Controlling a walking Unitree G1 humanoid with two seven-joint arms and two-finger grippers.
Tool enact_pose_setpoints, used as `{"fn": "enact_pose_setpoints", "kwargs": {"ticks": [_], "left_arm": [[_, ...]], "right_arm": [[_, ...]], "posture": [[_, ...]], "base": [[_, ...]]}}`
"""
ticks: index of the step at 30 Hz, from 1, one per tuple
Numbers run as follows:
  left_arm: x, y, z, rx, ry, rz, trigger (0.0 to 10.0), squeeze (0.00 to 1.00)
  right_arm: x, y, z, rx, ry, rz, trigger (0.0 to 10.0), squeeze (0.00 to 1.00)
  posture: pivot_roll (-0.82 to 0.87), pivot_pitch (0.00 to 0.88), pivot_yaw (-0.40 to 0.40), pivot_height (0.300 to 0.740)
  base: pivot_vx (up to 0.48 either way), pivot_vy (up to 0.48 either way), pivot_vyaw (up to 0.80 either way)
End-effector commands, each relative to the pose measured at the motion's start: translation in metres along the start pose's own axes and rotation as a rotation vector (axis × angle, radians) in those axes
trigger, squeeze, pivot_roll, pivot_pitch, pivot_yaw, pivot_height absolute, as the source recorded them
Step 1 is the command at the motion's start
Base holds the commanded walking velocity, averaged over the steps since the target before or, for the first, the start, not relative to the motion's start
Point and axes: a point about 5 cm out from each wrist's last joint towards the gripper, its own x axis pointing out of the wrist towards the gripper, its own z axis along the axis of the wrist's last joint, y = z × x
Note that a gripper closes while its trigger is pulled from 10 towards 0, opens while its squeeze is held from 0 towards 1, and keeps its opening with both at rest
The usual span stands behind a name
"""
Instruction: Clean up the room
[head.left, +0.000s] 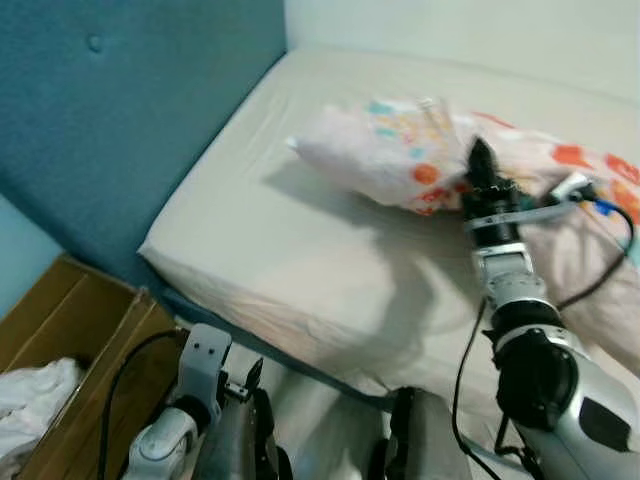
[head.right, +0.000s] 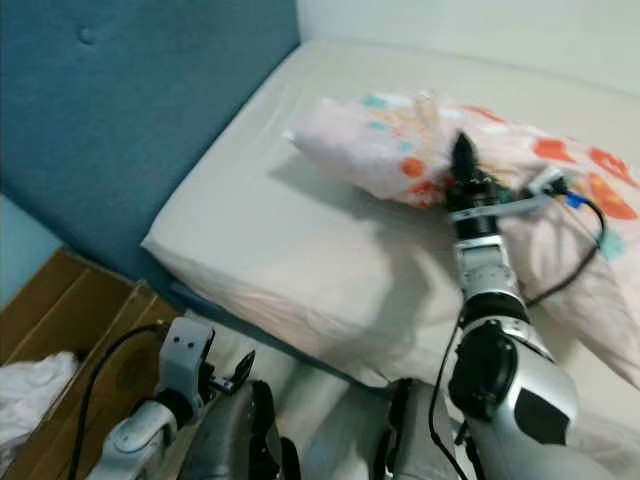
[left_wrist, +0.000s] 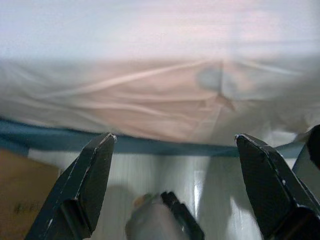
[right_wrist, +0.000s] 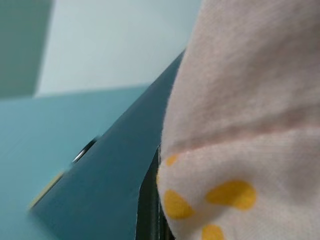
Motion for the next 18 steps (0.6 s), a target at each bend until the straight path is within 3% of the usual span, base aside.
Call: {"fn": "enact_pose_setpoints", "kwargs": {"ticks": [1, 2, 5, 7, 9, 11, 14, 16, 17, 18], "left_arm": [[-0.005, -0.003, -0.011, -0.025, 0.041, 0.005, 10.0, 0.00], [-0.004, -0.004, -0.010, -0.027, 0.038, 0.005, 10.0, 0.00], [-0.002, -0.004, -0.010, -0.029, 0.035, 0.005, 10.0, 0.00], [-0.001, -0.005, -0.008, -0.031, 0.029, 0.008, 10.0, 0.00], [-0.001, -0.005, -0.008, -0.031, 0.029, 0.008, 10.0, 0.00], [0.000, -0.003, -0.007, -0.034, 0.024, 0.016, 10.0, 0.00], [0.000, -0.003, -0.007, -0.035, 0.023, 0.019, 10.0, 0.00], [0.000, -0.002, -0.007, -0.038, 0.022, 0.025, 10.0, 0.00], [0.000, -0.002, -0.007, -0.038, 0.022, 0.025, 10.0, 0.00], [0.001, -0.002, -0.007, -0.041, 0.022, 0.027, 10.0, 0.00]], "right_arm": [[0.018, 0.016, -0.007, -0.008, 0.076, 0.158, 0.0, 0.00], [0.020, 0.021, -0.023, 0.007, 0.155, 0.203, 0.0, 0.00], [0.020, 0.025, -0.039, 0.038, 0.227, 0.248, 0.0, 0.00], [0.013, 0.036, -0.073, 0.117, 0.388, 0.364, 0.0, 0.00], [0.013, 0.036, -0.073, 0.117, 0.388, 0.364, 0.0, 0.00], [-0.003, 0.044, -0.101, 0.175, 0.577, 0.485, 0.0, 0.00], [-0.008, 0.046, -0.107, 0.186, 0.635, 0.516, 0.0, 0.00], [-0.030, 0.032, -0.113, -0.008, 0.914, 0.470, 0.0, 0.00], [-0.030, 0.032, -0.113, -0.008, 0.914, 0.470, 0.0, 0.00], [-0.039, 0.020, -0.108, -0.155, 1.028, 0.389, 0.0, 0.00]], "posture": [[0.16, 0.295, -0.011, 0.591], [0.16, 0.294, -0.012, 0.591], [0.16, 0.291, -0.013, 0.591], [0.16, 0.288, -0.014, 0.591], [0.16, 0.288, -0.014, 0.591], [0.16, 0.284, -0.016, 0.591], [0.16, 0.284, -0.016, 0.591], [0.16, 0.282, -0.024, 0.591], [0.16, 0.282, -0.024, 0.591], [0.15, 0.282, -0.025, 0.591]], "base": [[0.000, 0.000, 0.00], [0.000, 0.000, 0.00], [0.000, 0.000, 0.00], [0.000, 0.000, 0.00], [0.000, 0.000, 0.00], [0.000, 0.000, 0.00], [0.000, 0.000, 0.00], [0.000, 0.000, 0.00], [0.000, 0.000, 0.00], [0.000, 0.000, 0.00]]}}
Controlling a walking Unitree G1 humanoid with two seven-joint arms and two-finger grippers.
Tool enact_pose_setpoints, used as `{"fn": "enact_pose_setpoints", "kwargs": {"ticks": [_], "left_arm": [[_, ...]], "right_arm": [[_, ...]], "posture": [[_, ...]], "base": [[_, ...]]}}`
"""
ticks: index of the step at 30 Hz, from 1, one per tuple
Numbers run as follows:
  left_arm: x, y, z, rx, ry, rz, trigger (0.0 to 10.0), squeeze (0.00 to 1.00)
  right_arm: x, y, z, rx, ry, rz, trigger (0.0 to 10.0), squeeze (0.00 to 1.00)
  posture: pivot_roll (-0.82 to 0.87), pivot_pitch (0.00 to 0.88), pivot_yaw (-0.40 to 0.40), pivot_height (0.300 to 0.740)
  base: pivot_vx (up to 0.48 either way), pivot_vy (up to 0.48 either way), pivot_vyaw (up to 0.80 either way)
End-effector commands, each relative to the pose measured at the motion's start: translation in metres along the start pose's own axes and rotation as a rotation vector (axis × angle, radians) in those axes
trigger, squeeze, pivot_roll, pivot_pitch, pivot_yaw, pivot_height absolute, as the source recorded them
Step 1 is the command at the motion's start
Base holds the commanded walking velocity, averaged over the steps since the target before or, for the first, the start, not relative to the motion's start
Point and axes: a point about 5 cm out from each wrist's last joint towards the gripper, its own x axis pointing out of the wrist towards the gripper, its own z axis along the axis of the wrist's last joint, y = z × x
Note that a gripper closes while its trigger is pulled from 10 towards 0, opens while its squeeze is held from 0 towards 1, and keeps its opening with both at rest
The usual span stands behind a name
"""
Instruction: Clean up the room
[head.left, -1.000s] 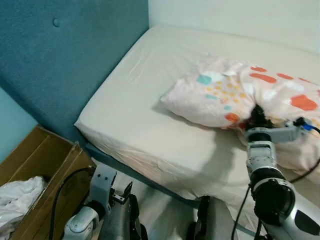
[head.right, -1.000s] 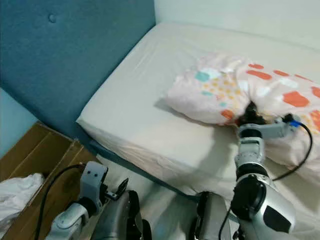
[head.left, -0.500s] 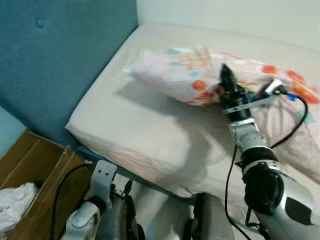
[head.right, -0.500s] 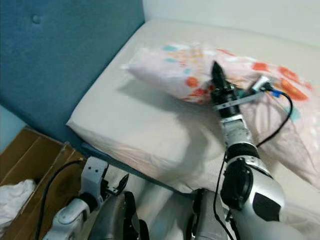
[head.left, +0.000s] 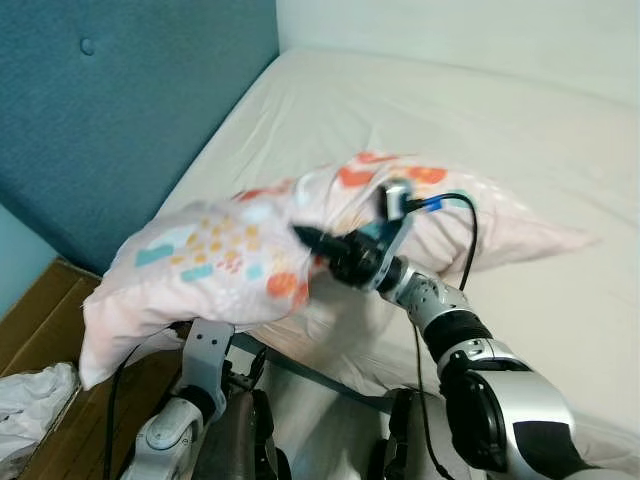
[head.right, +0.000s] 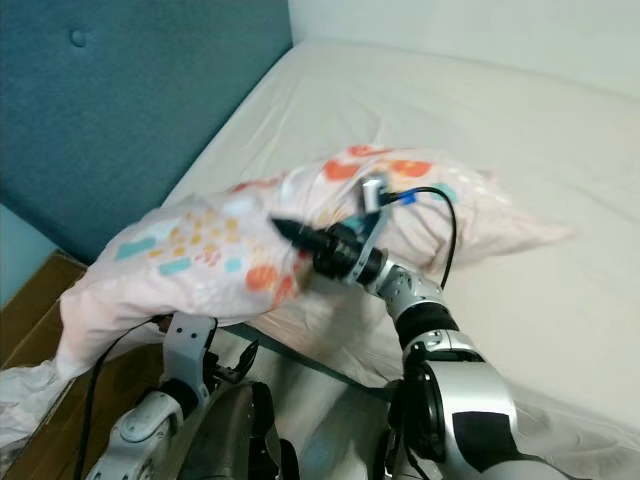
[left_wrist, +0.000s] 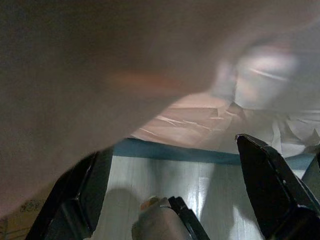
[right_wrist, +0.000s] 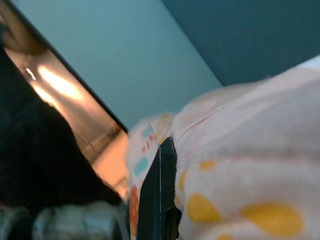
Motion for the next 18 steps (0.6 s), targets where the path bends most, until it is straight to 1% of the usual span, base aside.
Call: {"fn": "enact_pose_setpoints", "kwargs": {"ticks": [1, 2, 3, 4, 5, 6, 7, 8, 9, 10, 11, 12, 13, 14, 15, 16, 17, 18], "left_arm": [[-0.003, -0.003, -0.008, -0.025, 0.027, 0.004, 10.0, 0.00], [-0.003, -0.003, -0.009, -0.027, 0.028, 0.004, 10.0, 0.00], [-0.003, -0.003, -0.009, -0.027, 0.028, 0.004, 10.0, 0.00], [-0.003, -0.005, -0.009, -0.029, 0.029, 0.000, 10.0, 0.00], [-0.002, -0.006, -0.010, -0.031, 0.029, -0.003, 10.0, 0.00], [-0.002, -0.007, -0.010, -0.032, 0.029, -0.005, 10.0, 0.00], [0.000, -0.008, -0.009, -0.033, 0.028, -0.008, 10.0, 0.00], [0.000, -0.008, -0.009, -0.033, 0.028, -0.008, 10.0, 0.00], [0.000, -0.008, -0.009, -0.033, 0.027, -0.010, 10.0, 0.00], [0.002, -0.008, -0.008, -0.034, 0.026, -0.012, 10.0, 0.00], [0.003, -0.008, -0.008, -0.034, 0.026, -0.013, 10.0, 0.00], [0.003, -0.008, -0.008, -0.034, 0.026, -0.013, 10.0, 0.00], [0.004, -0.008, -0.008, -0.035, 0.025, -0.015, 10.0, 0.00], [0.004, -0.008, -0.008, -0.035, 0.025, -0.015, 10.0, 0.00], [0.005, -0.008, -0.007, -0.035, 0.024, -0.018, 10.0, 0.00], [0.005, -0.008, -0.007, -0.035, 0.024, -0.018, 10.0, 0.00], [0.005, -0.008, -0.007, -0.036, 0.024, -0.019, 10.0, 0.00], [0.006, -0.009, -0.007, -0.036, 0.024, -0.023, 10.0, 0.00]], "right_arm": [[-0.023, -0.012, -0.012, -0.122, 0.221, -0.223, 0.0, 0.00], [-0.036, -0.019, -0.010, -0.170, 0.276, -0.357, 0.0, 0.00], [-0.036, -0.019, -0.010, -0.170, 0.276, -0.357, 0.0, 0.00], [-0.056, -0.029, -0.006, -0.224, 0.345, -0.567, 0.0, 0.00], [-0.074, -0.036, -0.001, -0.264, 0.393, -0.737, 0.0, 0.00], [-0.090, -0.040, 0.003, -0.283, 0.423, -0.881, 0.0, 0.00], [-0.111, -0.043, 0.007, -0.303, 0.456, -1.042, 0.0, 0.00], [-0.111, -0.043, 0.007, -0.303, 0.456, -1.042, 0.0, 0.00], [-0.122, -0.044, 0.009, -0.312, 0.473, -1.131, 0.0, 0.00], [-0.142, -0.044, 0.015, -0.338, 0.457, -1.288, 0.0, 0.00], [-0.155, -0.043, 0.020, -0.357, 0.442, -1.389, 0.0, 0.00], [-0.155, -0.043, 0.020, -0.357, 0.442, -1.389, 0.0, 0.00], [-0.165, -0.042, 0.028, -0.405, 0.402, -1.472, 0.0, 0.00], [-0.165, -0.042, 0.028, -0.405, 0.402, -1.472, 0.0, 0.00], [-0.171, -0.040, 0.040, -0.448, 0.282, -1.532, 0.0, 0.00], [-0.171, -0.040, 0.040, -0.448, 0.282, -1.532, 0.0, 0.00], [-0.173, -0.038, 0.048, -0.474, 0.198, -1.555, 0.0, 0.00], [-0.175, -0.036, 0.057, -0.554, 0.145, -1.591, 0.0, 0.00]], "posture": [[0.15, 0.282, -0.025, 0.591], [0.15, 0.282, -0.025, 0.591], [0.15, 0.282, -0.025, 0.591], [0.15, 0.282, -0.025, 0.591], [0.14, 0.280, -0.021, 0.591], [0.14, 0.280, -0.021, 0.591], [0.13, 0.277, -0.016, 0.591], [0.13, 0.277, -0.016, 0.591], [0.13, 0.277, -0.016, 0.591], [0.13, 0.276, -0.013, 0.591], [0.13, 0.276, -0.013, 0.591], [0.13, 0.276, -0.013, 0.591], [0.13, 0.275, -0.010, 0.591], [0.13, 0.275, -0.010, 0.591], [0.13, 0.273, -0.010, 0.591], [0.13, 0.273, -0.010, 0.591], [0.13, 0.273, -0.010, 0.591], [0.12, 0.267, -0.009, 0.591]], "base": [[0.000, 0.000, 0.00], [0.000, 0.000, 0.00], [0.000, 0.000, 0.00], [0.000, 0.000, 0.00], [0.000, 0.000, 0.00], [0.000, 0.000, 0.00], [0.000, 0.000, 0.00], [0.000, 0.000, 0.00], [0.000, 0.000, 0.00], [0.000, 0.000, 0.00], [0.000, 0.000, 0.00], [0.000, 0.000, 0.00], [0.000, 0.000, 0.00], [0.000, 0.000, 0.00], [0.000, 0.000, 0.00], [0.000, 0.000, 0.00], [0.000, 0.000, 0.00], [0.000, 0.000, 0.00]]}}
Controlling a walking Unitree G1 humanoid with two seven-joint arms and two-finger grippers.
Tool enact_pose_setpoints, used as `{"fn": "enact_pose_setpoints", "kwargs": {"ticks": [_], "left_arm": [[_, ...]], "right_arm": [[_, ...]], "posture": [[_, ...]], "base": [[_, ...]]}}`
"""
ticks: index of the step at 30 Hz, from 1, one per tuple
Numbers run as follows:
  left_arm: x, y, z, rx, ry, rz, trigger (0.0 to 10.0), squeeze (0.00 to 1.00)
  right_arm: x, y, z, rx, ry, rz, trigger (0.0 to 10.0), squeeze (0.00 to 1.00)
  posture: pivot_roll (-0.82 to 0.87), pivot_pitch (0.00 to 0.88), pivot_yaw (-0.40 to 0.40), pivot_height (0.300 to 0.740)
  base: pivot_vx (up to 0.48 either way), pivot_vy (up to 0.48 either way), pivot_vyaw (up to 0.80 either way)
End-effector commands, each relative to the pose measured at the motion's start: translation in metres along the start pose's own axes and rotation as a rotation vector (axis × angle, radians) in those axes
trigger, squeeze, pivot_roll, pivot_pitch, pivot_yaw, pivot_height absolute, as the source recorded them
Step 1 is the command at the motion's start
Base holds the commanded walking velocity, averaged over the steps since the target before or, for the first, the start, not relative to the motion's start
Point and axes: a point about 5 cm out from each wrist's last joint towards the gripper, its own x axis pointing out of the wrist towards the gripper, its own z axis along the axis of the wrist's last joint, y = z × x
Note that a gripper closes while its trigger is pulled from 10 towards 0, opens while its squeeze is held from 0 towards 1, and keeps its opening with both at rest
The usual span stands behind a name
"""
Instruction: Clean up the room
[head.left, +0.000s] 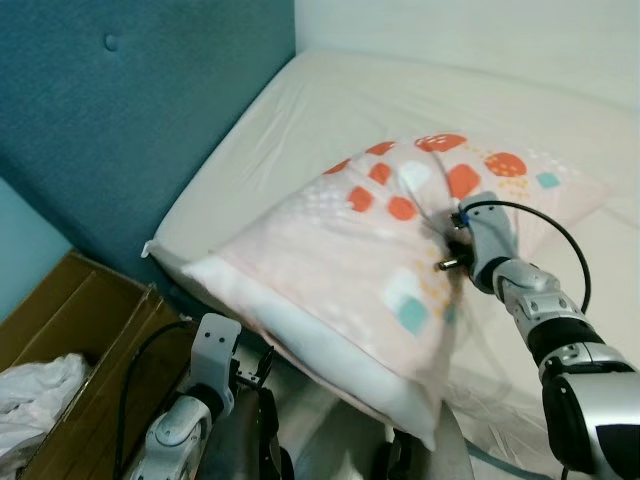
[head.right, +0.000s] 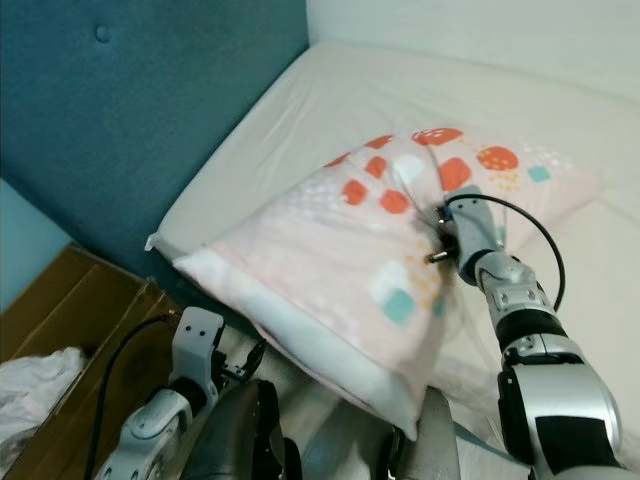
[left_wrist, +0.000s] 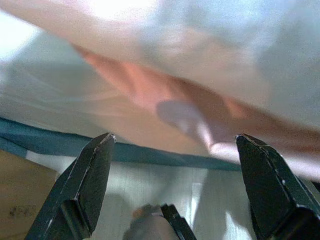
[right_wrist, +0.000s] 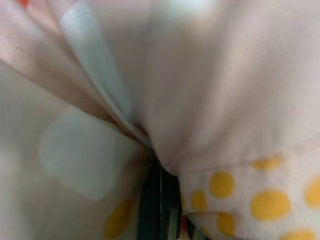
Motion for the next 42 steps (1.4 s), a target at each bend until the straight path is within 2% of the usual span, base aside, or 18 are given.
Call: {"fn": "enact_pose_setpoints", "kwargs": {"ticks": [1, 7, 9, 12, 19, 21, 25, 26, 27, 29, 30, 31, 32, 33, 35, 36, 38, 42], "left_arm": [[-0.005, -0.002, -0.014, -0.020, 0.047, -0.003, 10.0, 0.00], [-0.004, -0.003, -0.013, -0.020, 0.045, -0.005, 10.0, 0.00], [-0.002, -0.003, -0.013, -0.023, 0.040, -0.001, 10.0, 0.00], [-0.001, -0.002, -0.013, -0.028, 0.036, 0.003, 10.0, 0.00], [0.005, -0.006, -0.010, -0.048, 0.023, 0.001, 10.0, 0.00], [0.005, -0.006, -0.010, -0.049, 0.020, -0.001, 10.0, 0.00], [0.008, -0.007, -0.011, -0.074, 0.017, 0.007, 10.0, 0.00], [0.008, -0.007, -0.011, -0.074, 0.017, 0.007, 10.0, 0.00], [0.010, -0.008, -0.010, -0.080, 0.011, 0.007, 10.0, 0.00], [0.010, -0.008, -0.010, -0.080, 0.011, 0.007, 10.0, 0.00], [0.012, -0.009, -0.009, -0.083, 0.007, 0.007, 10.0, 0.00], [0.012, -0.009, -0.009, -0.083, 0.007, 0.007, 10.0, 0.00], [0.013, -0.009, -0.008, -0.088, 0.002, 0.009, 10.0, 0.00], [0.015, -0.008, -0.007, -0.091, 0.001, 0.010, 10.0, 0.00], [0.015, -0.008, -0.007, -0.091, 0.001, 0.010, 10.0, 0.00], [0.016, -0.007, -0.007, -0.094, 0.000, 0.011, 10.0, 0.00], [0.020, -0.004, -0.005, -0.105, -0.008, 0.019, 10.0, 0.00], [0.023, -0.002, -0.003, -0.114, -0.015, 0.027, 10.0, 0.00]], "right_arm": [[-0.006, -0.029, 0.019, 0.006, -0.154, -0.199, 0.0, 0.00], [-0.008, -0.037, 0.022, -0.066, -0.167, -0.317, 0.0, 0.00], [-0.011, -0.044, 0.032, -0.100, -0.217, -0.407, 0.0, 0.00], [-0.010, -0.040, 0.047, -0.138, -0.295, -0.404, 0.0, 0.00], [-0.009, -0.029, 0.072, -0.452, -0.412, -0.357, 0.0, 0.00], [-0.009, -0.030, 0.073, -0.497, -0.418, -0.362, 0.0, 0.00], [-0.006, -0.031, 0.042, -0.307, -0.252, -0.307, 0.0, 0.00], [-0.006, -0.031, 0.042, -0.307, -0.252, -0.307, 0.0, 0.00], [-0.006, -0.021, 0.004, -0.195, -0.081, -0.264, 4.5, 0.00], [-0.006, -0.021, 0.004, -0.195, -0.081, -0.264, 4.5, 0.00], [-0.007, -0.016, -0.012, -0.137, -0.020, -0.256, 9.1, 0.00], [-0.007, -0.016, -0.012, -0.137, -0.020, -0.256, 9.1, 0.00], [-0.009, -0.011, -0.027, -0.067, 0.031, -0.264, 10.0, 0.00], [-0.011, -0.008, -0.037, -0.012, 0.066, -0.286, 10.0, 0.88], [-0.011, -0.008, -0.037, -0.012, 0.066, -0.286, 10.0, 0.88], [-0.013, -0.006, -0.045, 0.051, 0.096, -0.301, 10.0, 1.00], [-0.015, -0.008, -0.050, 0.155, 0.118, -0.330, 10.0, 1.00], [-0.013, -0.010, -0.044, 0.225, 0.102, -0.306, 10.0, 1.00]], "posture": [[0.12, 0.262, -0.010, 0.591], [0.12, 0.254, -0.013, 0.591], [0.12, 0.238, -0.015, 0.591], [0.12, 0.231, -0.013, 0.591], [0.10, 0.222, -0.016, 0.591], [0.10, 0.222, -0.016, 0.591], [0.09, 0.218, -0.018, 0.591], [0.09, 0.218, -0.018, 0.591], [0.09, 0.210, -0.024, 0.591], [0.09, 0.210, -0.024, 0.591], [0.09, 0.210, -0.024, 0.591], [0.09, 0.210, -0.024, 0.591], [0.09, 0.206, -0.022, 0.591], [0.08, 0.196, -0.022, 0.591], [0.08, 0.196, -0.022, 0.591], [0.08, 0.190, -0.021, 0.591], [0.07, 0.175, -0.022, 0.591], [0.06, 0.163, -0.025, 0.591]], "base": [[0.000, 0.000, 0.00], [0.000, 0.000, 0.00], [0.000, 0.000, 0.00], [0.000, 0.000, 0.00], [0.000, 0.000, 0.00], [0.000, 0.000, 0.00], [0.000, 0.000, 0.00], [0.000, 0.000, 0.00], [0.000, 0.000, 0.00], [0.000, 0.000, 0.00], [0.000, 0.000, 0.00], [0.000, 0.000, 0.00], [0.000, 0.000, 0.00], [0.000, 0.000, 0.00], [0.000, 0.000, 0.00], [0.000, 0.000, 0.00], [0.000, 0.000, 0.00], [0.000, 0.000, 0.00]]}}
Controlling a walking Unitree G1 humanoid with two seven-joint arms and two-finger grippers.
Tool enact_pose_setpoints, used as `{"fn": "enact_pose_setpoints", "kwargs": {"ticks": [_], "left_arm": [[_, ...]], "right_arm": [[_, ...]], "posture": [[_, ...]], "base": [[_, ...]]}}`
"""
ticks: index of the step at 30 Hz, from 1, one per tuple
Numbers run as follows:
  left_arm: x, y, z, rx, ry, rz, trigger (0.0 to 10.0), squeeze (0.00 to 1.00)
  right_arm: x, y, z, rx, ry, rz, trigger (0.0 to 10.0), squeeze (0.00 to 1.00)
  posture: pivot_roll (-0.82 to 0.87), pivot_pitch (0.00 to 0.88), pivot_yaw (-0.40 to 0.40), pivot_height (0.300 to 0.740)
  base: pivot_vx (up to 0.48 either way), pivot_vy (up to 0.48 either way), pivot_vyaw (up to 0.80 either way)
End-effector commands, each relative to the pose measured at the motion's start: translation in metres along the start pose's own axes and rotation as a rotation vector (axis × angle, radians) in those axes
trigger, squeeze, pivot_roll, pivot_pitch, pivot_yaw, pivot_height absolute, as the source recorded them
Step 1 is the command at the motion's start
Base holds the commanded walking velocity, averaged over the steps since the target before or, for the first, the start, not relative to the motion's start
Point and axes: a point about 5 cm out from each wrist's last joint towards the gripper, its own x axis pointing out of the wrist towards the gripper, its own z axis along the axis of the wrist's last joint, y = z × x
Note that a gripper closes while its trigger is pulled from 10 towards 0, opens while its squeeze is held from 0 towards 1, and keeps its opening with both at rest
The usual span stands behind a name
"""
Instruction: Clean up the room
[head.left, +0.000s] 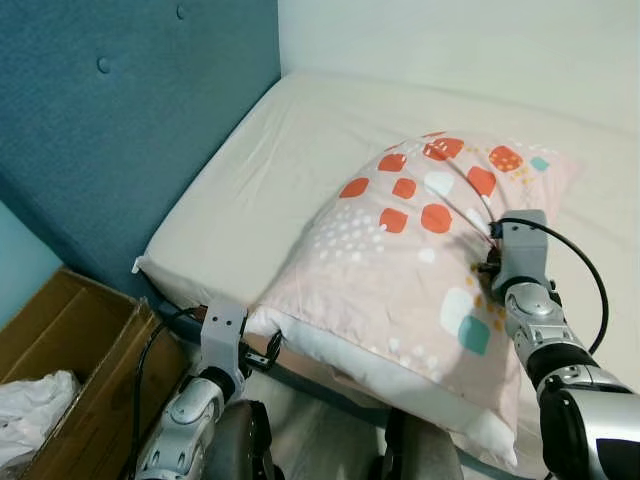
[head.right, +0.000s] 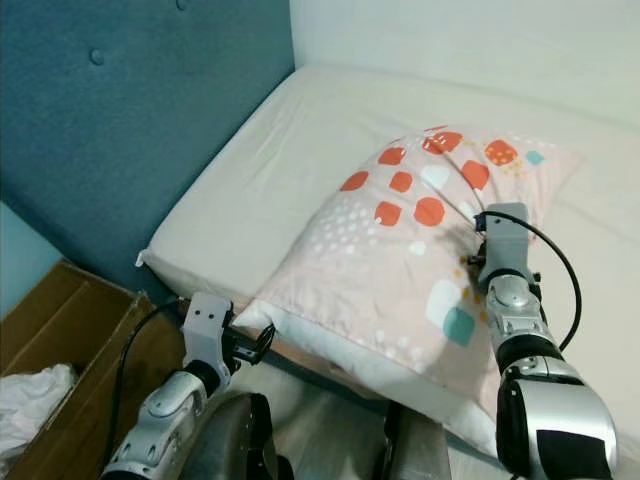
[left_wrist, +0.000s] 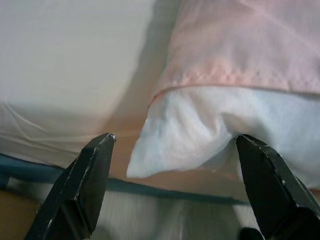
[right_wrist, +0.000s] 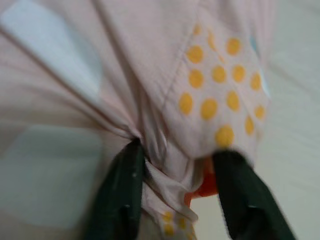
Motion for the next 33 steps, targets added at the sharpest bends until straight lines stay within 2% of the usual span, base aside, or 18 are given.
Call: {"fn": "enact_pose_setpoints", "kwargs": {"ticks": [1, 2, 4, 5, 7, 9, 14, 18, 19, 21, 24, 26, 27, 30, 33], "left_arm": [[0.001, -0.001, -0.004, -0.024, 0.006, 0.006, 10.0, 0.00], [0.001, -0.001, -0.004, -0.024, 0.006, 0.006, 10.0, 0.00], [0.006, 0.000, -0.002, -0.030, -0.001, 0.008, 10.0, 0.00], [0.006, 0.000, -0.002, -0.030, -0.001, 0.008, 10.0, 0.00], [0.011, 0.001, 0.001, -0.034, -0.008, 0.010, 10.0, 0.00], [0.014, 0.003, 0.004, -0.036, -0.014, 0.017, 10.0, 0.00], [0.016, 0.010, 0.006, -0.037, -0.018, 0.033, 10.0, 0.00], [0.017, 0.020, 0.008, -0.040, -0.023, 0.059, 10.0, 0.00], [0.018, 0.022, 0.009, -0.041, -0.024, 0.066, 10.0, 0.00], [0.019, 0.025, 0.009, -0.042, -0.025, 0.075, 10.0, 0.00], [0.019, 0.026, 0.010, -0.043, -0.027, 0.078, 10.0, 0.00], [0.021, 0.027, 0.010, -0.046, -0.029, 0.082, 10.0, 0.00], [0.022, 0.027, 0.009, -0.048, -0.029, 0.083, 10.0, 0.00], [0.023, 0.027, 0.008, -0.053, -0.027, 0.084, 10.0, 0.00], [0.025, 0.026, 0.008, -0.056, -0.026, 0.083, 10.0, 0.00]], "right_arm": [[0.000, 0.004, -0.002, 0.056, 0.029, 0.074, 10.0, 1.00], [0.000, 0.004, -0.002, 0.056, 0.029, 0.074, 10.0, 1.00], [0.001, 0.017, 0.011, 0.037, 0.021, 0.244, 10.0, 1.00], [0.001, 0.017, 0.011, 0.037, 0.021, 0.244, 10.0, 1.00], [-0.001, 0.032, 0.013, -0.047, 0.046, 0.429, 10.0, 1.00], [-0.005, 0.041, 0.011, -0.122, 0.075, 0.559, 10.0, 1.00], [-0.008, 0.044, 0.007, -0.153, 0.104, 0.589, 10.0, 1.00], [-0.009, 0.039, -0.003, -0.167, 0.156, 0.524, 10.0, 1.00], [-0.009, 0.033, -0.008, -0.166, 0.175, 0.476, 10.0, 0.77], [-0.010, 0.023, -0.015, -0.158, 0.205, 0.410, 10.0, 0.00], [-0.011, 0.017, -0.020, -0.206, 0.227, 0.382, 10.0, 0.00], [-0.021, 0.005, -0.028, -0.402, 0.296, 0.411, 10.0, 0.00], [-0.025, 0.003, -0.030, -0.456, 0.318, 0.435, 10.0, 0.00], [-0.032, 0.003, -0.025, -0.501, 0.332, 0.483, 10.0, 0.00], [-0.032, -0.003, -0.020, -0.549, 0.336, 0.446, 10.0, 0.00]], "posture": [[0.05, 0.152, -0.026, 0.591], [0.05, 0.152, -0.026, 0.591], [0.03, 0.133, -0.026, 0.591], [0.03, 0.133, -0.026, 0.591], [0.02, 0.119, -0.028, 0.591], [0.02, 0.107, -0.028, 0.591], [0.01, 0.084, -0.029, 0.591], [0.01, 0.064, -0.029, 0.591], [0.01, 0.056, -0.029, 0.591], [0.00, 0.049, -0.029, 0.591], [0.00, 0.046, -0.027, 0.591], [-0.02, 0.042, -0.023, 0.591], [-0.02, 0.039, -0.022, 0.591], [-0.02, 0.033, -0.018, 0.591], [-0.02, 0.022, -0.020, 0.591]], "base": [[0.000, 0.000, 0.00], [0.000, 0.000, 0.00], [0.000, 0.000, 0.00], [0.000, 0.000, 0.00], [0.000, 0.000, 0.00], [0.000, 0.000, 0.00], [0.000, 0.000, 0.00], [0.000, 0.000, 0.00], [0.000, 0.000, 0.00], [0.000, 0.000, 0.00], [0.000, 0.000, 0.00], [0.000, 0.000, 0.00], [0.000, 0.000, 0.00], [0.000, 0.000, 0.00], [0.000, 0.000, 0.00]]}}
